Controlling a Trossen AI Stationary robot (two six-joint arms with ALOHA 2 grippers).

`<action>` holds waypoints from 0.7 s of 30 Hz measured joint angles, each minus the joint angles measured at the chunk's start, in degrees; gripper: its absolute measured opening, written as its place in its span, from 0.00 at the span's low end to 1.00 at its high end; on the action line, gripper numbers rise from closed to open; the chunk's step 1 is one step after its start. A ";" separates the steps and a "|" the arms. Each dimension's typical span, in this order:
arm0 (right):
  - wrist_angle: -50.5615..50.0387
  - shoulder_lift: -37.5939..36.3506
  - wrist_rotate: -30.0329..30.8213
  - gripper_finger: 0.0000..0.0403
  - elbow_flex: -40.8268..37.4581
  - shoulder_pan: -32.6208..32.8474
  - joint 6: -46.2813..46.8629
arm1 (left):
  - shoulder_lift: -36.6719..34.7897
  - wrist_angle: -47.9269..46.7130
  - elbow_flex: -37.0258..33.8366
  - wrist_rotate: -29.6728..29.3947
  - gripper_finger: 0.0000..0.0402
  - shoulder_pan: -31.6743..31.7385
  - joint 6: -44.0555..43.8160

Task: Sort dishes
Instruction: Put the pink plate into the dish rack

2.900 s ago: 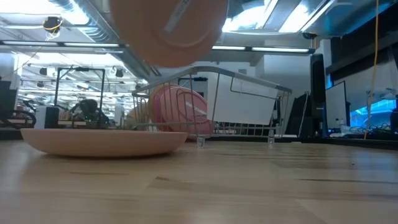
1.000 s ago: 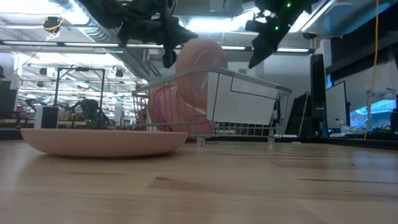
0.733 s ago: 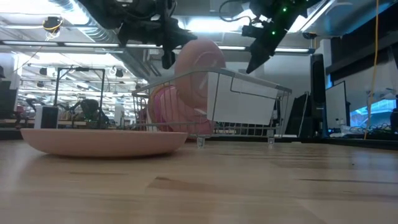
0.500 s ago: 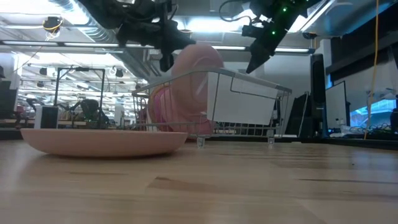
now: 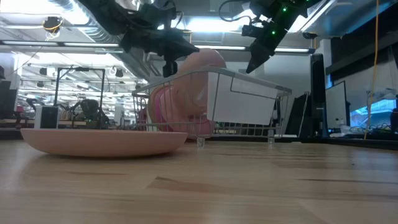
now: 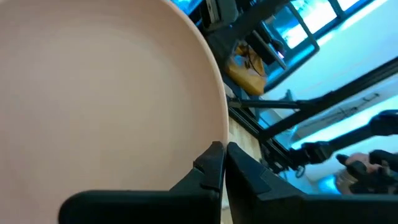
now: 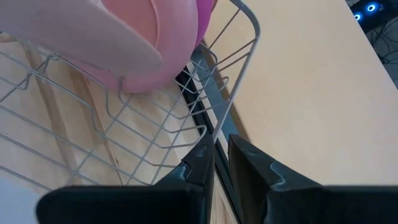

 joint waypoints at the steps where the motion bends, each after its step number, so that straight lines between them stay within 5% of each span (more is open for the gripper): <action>1: 0.01 0.00 -0.03 0.13 0.00 0.00 0.00 | 0.28 0.42 0.00 0.58 0.00 0.00 -0.28; 9: -0.04 0.00 -0.08 0.13 0.00 0.00 0.00 | 0.55 9.71 -0.11 0.55 0.00 -0.11 -5.54; 21: -0.17 -0.02 -0.30 0.13 0.00 0.00 0.00 | 0.53 8.99 -0.11 1.67 0.00 -0.11 -6.00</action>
